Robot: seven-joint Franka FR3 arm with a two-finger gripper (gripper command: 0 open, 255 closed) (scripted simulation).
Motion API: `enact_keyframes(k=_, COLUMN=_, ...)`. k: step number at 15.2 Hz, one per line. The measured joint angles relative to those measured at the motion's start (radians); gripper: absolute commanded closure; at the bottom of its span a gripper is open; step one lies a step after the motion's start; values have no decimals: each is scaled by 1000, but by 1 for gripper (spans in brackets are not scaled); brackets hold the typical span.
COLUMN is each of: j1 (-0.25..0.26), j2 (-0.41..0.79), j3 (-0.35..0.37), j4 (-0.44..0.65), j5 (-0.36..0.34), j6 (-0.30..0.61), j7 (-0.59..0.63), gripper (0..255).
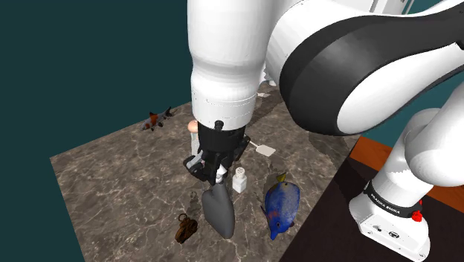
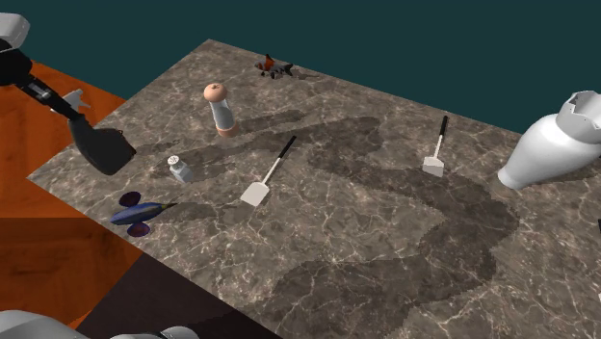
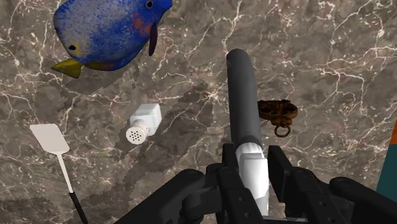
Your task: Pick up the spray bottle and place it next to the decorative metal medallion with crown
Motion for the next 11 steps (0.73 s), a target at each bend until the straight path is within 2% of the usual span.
enact_keyframes(k=7, j1=-6, j2=44, j3=21, j4=-58, j5=-39, j6=87, j7=37, gripper=255)
enact_keyframes(k=11, j1=-7, j2=51, j3=24, j4=-67, j5=-45, j6=101, j7=44, gripper=255)
